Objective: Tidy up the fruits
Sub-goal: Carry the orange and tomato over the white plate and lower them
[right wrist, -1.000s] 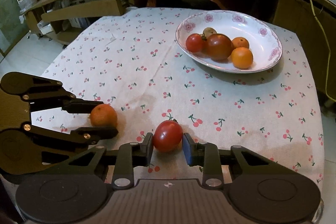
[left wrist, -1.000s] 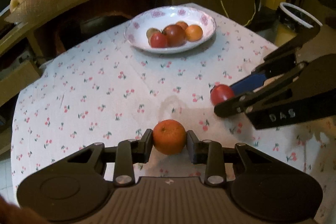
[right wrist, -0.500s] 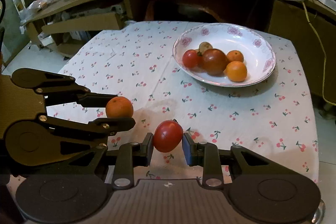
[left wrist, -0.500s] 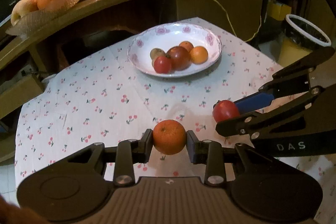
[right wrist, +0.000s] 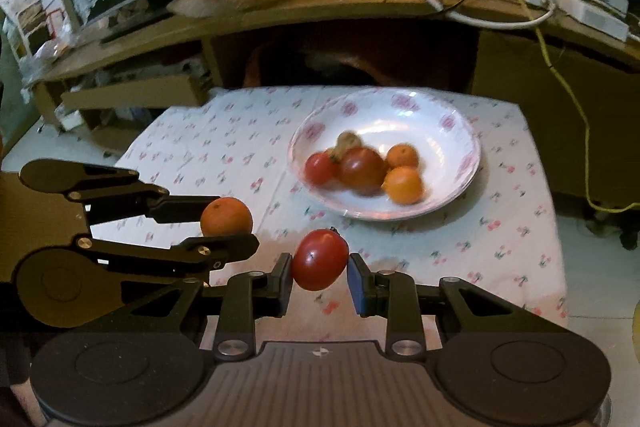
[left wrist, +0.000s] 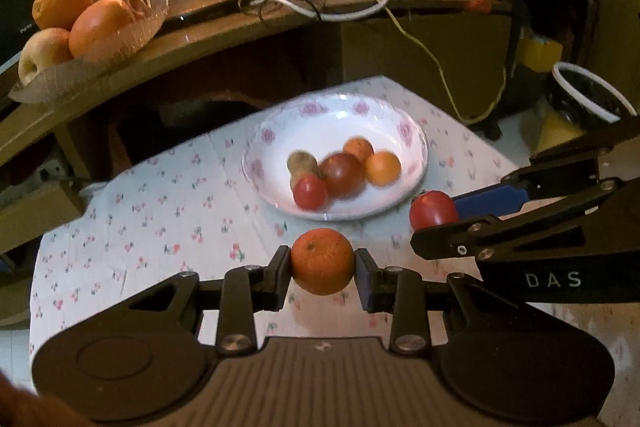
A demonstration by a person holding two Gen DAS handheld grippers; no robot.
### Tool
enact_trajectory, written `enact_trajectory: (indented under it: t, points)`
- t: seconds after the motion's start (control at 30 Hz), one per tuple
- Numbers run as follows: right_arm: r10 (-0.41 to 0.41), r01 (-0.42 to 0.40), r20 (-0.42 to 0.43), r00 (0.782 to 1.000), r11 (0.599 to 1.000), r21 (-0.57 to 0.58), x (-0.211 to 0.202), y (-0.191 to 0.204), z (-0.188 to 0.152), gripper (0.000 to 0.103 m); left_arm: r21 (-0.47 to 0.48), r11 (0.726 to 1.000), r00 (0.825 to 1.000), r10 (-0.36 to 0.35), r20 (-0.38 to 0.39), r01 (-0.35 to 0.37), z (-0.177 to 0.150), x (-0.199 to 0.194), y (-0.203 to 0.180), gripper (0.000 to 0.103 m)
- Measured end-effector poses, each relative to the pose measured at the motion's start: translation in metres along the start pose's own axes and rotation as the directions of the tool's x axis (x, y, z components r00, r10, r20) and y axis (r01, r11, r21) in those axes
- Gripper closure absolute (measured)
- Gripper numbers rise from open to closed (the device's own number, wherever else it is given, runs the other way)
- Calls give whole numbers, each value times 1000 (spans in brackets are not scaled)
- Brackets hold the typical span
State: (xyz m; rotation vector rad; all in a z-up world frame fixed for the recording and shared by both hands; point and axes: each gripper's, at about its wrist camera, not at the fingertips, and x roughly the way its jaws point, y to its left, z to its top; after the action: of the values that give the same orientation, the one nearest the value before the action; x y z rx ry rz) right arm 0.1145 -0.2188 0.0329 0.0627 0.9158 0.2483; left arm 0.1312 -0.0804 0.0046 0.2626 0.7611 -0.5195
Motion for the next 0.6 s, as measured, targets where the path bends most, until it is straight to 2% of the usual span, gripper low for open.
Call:
enact_trajectory:
  t: [0.33,0.6]
  points:
    - [-61,57,67,996,997,56,13,-22,30,71,-11,1000,998,29,47,-28,35,29,8,64]
    - [-100,96,62,993,993,63,44,-43,50,71,-2,999,998,41,45,-41,55,70,14,64]
